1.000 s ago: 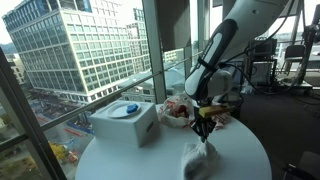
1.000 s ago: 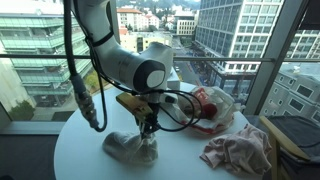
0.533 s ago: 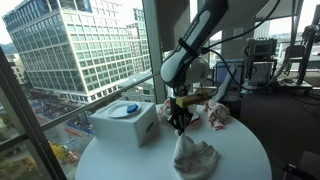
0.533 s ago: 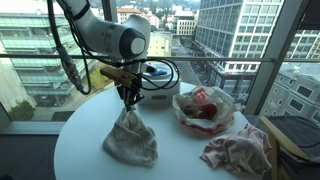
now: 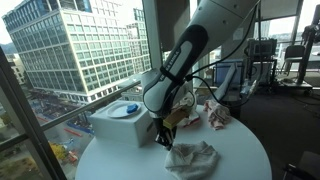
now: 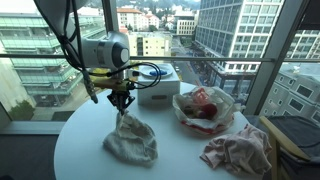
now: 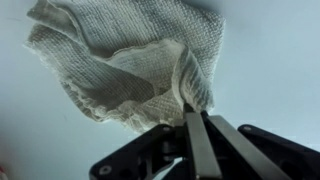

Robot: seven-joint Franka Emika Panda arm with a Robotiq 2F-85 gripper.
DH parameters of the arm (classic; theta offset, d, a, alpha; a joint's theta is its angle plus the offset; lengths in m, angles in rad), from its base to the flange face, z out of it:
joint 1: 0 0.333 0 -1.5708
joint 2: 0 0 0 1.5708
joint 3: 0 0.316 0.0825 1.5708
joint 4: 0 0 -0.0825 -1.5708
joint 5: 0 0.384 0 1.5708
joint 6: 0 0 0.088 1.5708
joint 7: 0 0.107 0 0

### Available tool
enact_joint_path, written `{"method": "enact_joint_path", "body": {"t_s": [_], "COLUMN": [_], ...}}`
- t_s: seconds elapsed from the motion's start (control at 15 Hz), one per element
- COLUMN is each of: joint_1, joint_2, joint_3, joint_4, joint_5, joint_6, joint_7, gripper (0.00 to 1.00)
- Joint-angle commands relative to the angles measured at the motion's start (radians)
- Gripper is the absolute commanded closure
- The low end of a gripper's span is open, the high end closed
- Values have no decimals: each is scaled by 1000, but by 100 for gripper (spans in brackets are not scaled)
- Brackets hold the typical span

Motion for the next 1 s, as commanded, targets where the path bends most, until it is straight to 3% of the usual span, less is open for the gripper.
{"method": "enact_joint_path", "body": {"t_s": [0.0,0.27,0.73,0.93], "joint_1": [62,86,99,135], "joint_2": [55,111,260,286], "joint_3": [-57,-101,-106,-140], "joint_4": [108,200,367,388], "joint_5": [-133,-240,-264,-337], "joint_6": [-13,-29,-52,-32], "joint_7": [9,12,-22,-10], "gripper": [97,96,93,92]}}
